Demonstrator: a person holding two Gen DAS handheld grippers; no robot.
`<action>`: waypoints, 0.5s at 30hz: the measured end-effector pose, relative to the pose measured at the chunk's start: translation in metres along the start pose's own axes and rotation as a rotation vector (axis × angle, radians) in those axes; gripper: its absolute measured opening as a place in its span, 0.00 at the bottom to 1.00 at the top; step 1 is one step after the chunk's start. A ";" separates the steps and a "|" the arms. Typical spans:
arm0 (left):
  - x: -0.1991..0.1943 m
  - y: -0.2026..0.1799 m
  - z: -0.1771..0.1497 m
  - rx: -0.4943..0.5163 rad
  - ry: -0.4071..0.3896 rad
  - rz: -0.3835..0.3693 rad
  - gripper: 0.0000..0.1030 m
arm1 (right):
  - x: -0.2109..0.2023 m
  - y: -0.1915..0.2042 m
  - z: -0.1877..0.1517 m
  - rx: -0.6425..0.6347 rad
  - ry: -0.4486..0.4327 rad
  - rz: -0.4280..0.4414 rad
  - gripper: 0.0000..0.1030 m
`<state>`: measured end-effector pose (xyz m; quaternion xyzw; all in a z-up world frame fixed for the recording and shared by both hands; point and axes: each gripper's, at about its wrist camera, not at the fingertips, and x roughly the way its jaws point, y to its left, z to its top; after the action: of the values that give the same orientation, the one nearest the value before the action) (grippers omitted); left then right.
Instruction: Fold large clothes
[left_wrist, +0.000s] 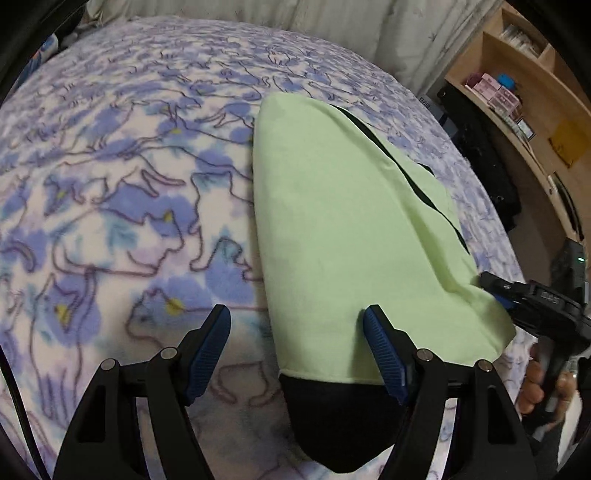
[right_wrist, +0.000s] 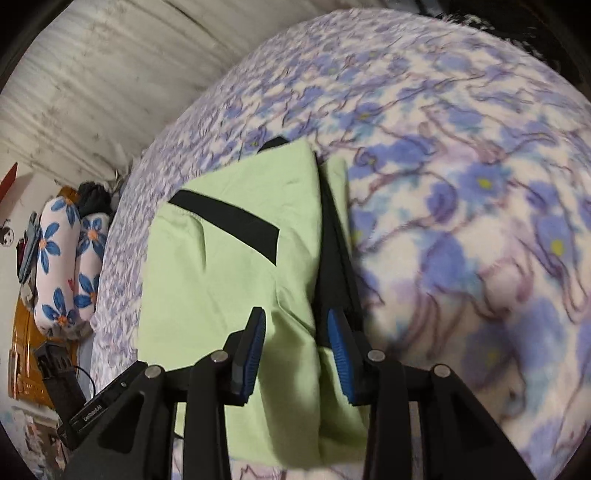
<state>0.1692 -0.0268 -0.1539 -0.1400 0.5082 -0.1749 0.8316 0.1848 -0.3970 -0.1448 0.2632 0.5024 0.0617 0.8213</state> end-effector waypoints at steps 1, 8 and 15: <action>0.002 0.001 0.000 -0.002 0.002 -0.009 0.71 | 0.005 0.002 0.002 -0.014 0.013 0.011 0.34; 0.014 -0.014 0.013 0.027 0.042 -0.024 0.71 | 0.011 0.014 0.002 -0.091 -0.007 -0.005 0.06; 0.013 -0.047 -0.001 0.203 -0.004 0.090 0.70 | -0.035 0.006 -0.016 -0.083 -0.123 -0.092 0.03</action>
<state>0.1667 -0.0746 -0.1452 -0.0323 0.4920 -0.1877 0.8495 0.1550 -0.3991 -0.1197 0.2087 0.4594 0.0284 0.8629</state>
